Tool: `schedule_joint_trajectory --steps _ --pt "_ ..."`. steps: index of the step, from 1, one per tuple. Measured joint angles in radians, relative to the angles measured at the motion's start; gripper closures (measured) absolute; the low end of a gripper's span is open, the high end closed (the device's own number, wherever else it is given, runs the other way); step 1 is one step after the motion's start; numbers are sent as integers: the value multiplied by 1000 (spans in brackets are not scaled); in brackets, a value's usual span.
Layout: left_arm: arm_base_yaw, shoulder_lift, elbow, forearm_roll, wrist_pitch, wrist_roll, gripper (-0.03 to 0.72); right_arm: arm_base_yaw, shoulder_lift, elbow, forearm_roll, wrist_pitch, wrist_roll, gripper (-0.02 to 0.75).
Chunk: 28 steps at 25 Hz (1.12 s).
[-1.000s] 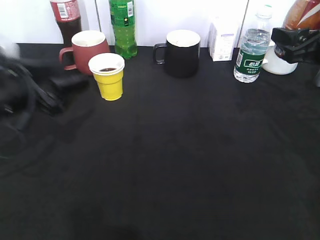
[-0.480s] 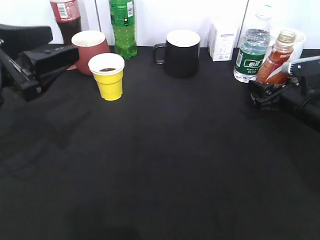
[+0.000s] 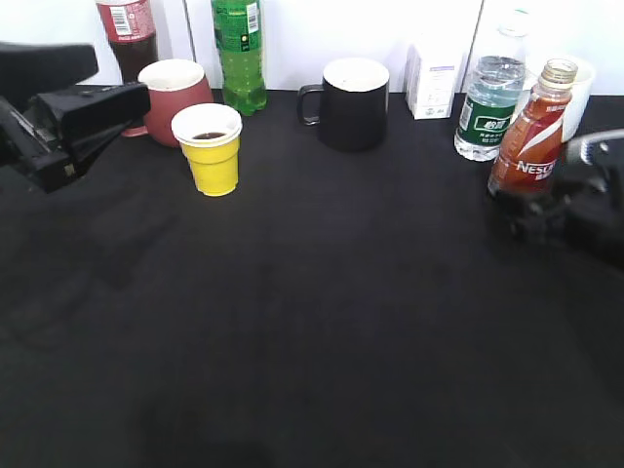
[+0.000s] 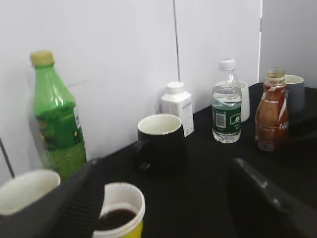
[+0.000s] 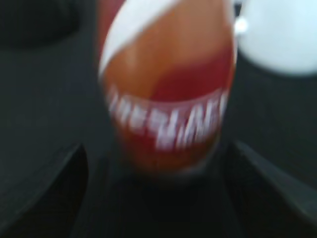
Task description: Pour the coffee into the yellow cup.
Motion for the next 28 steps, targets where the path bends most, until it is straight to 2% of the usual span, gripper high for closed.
schedule_joint_trajectory --steps 1,3,5,7,9,11,13,15,16,18,20,21,25,28 --pt "0 0 0 17 29 -38 103 0 -40 17 0 56 1 66" --pt "0 0 0 71 128 -167 103 0 -163 20 0 263 9 71" --pt "0 0 -1 82 239 -236 103 0 -273 -20 0 530 23 83" --pt "0 0 -1 82 362 -306 103 0 -332 -131 2 861 127 93" --pt "0 0 -1 82 467 -436 116 0 -361 -259 109 1171 184 125" --pt "0 0 -1 82 514 -572 162 0 -378 -395 240 1424 187 162" --pt "-5 0 -3 110 513 -599 176 0 -405 -491 376 1578 93 170" --pt "-40 0 -38 316 578 -602 176 0 -472 -512 506 1628 -3 170" --pt "-56 0 -57 402 637 -602 178 0 -512 -513 525 1641 -23 170" --pt "-86 0 -65 447 756 -602 180 0 -579 -514 527 1678 -51 170" --pt "-164 0 -65 414 937 -602 180 0 -646 -514 524 1701 -56 170" --pt "-200 0 -66 365 1035 -602 180 0 -675 -514 519 1714 -56 170" --pt "-303 -36 -66 24 1176 -602 197 0 -778 -514 516 1797 -67 170" --pt "-413 -221 -66 -115 1234 -537 286 0 -878 -514 516 1846 -80 171"
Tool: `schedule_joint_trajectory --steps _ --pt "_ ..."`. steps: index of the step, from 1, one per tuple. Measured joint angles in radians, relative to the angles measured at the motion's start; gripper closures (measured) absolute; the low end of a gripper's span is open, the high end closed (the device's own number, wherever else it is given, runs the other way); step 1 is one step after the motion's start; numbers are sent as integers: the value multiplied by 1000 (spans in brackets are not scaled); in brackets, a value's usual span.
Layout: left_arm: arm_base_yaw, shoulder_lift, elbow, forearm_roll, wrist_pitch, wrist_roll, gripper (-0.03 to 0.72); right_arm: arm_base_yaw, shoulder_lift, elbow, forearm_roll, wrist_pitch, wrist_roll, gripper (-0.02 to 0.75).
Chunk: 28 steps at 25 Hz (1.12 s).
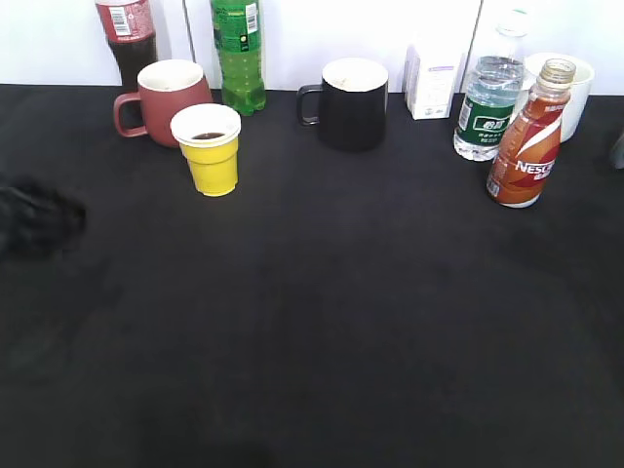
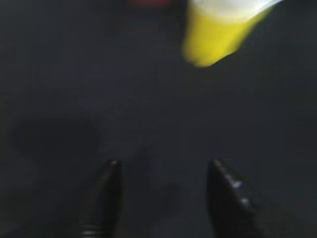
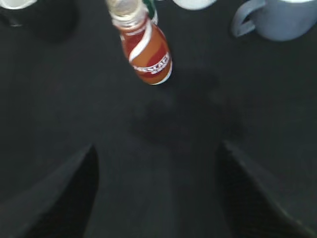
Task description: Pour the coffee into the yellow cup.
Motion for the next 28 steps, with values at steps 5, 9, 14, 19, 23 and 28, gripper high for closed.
schedule_joint_trajectory --steps 5,9,14,19,23,28 --pt "-108 -187 -158 -288 397 261 323 0 -128 0 24 67 -4 171" --pt "-108 -312 -277 -527 590 750 326 0 -286 83 28 114 -40 171" --pt "-109 -643 -264 -529 735 849 326 0 -698 345 27 181 -49 171" --pt "-109 -986 -19 -628 791 918 326 0 -1011 453 -122 318 -51 171" --pt "-110 -1026 35 -657 729 980 326 0 -1020 491 -162 219 -51 171" --pt "-110 -1026 35 -657 724 987 326 0 -1020 506 -166 180 -57 172"
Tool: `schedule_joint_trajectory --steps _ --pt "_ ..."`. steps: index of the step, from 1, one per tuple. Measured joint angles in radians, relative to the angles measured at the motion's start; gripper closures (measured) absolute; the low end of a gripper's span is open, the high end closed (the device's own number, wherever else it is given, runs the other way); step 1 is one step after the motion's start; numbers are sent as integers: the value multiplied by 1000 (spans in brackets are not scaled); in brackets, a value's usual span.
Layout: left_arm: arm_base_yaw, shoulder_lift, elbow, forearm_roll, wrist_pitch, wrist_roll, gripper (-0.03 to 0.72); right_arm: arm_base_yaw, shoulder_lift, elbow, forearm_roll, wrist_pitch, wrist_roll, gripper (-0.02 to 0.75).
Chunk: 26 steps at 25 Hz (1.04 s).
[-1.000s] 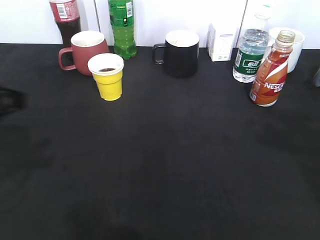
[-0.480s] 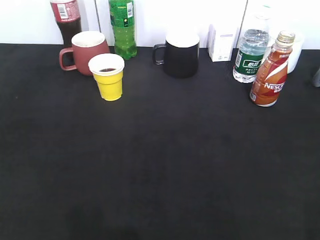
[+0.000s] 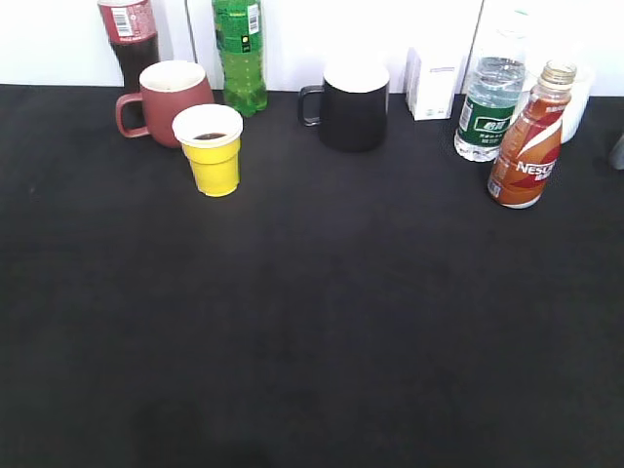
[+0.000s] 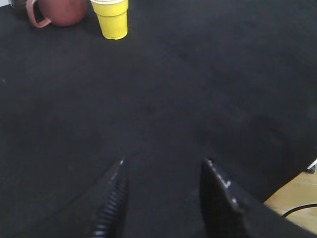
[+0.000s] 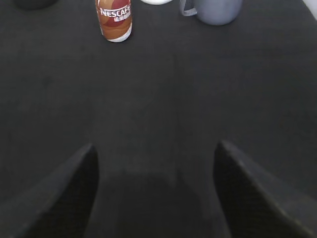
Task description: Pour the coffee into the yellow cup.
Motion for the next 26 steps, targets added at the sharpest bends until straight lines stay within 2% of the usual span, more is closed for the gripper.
schedule_joint_trajectory --steps 4,6,9,14,17,26 --pt "14 0 0 -1 -1 0 327 0 0 0 0 -1 0 172" --pt "113 0 0 -1 -1 0 327 0 0 0 0 -3 0 172" --pt "303 -10 0 -1 -1 0 329 0 0 0 0 -4 0 174" --pt "610 -67 1 -1 -2 0 388 0 0 0 -1 -8 0 174" --pt "725 -67 1 -1 -2 0 423 0 0 0 -1 -8 0 174" --pt "743 -67 1 -1 -2 0 447 0 0 0 -1 -10 0 174"
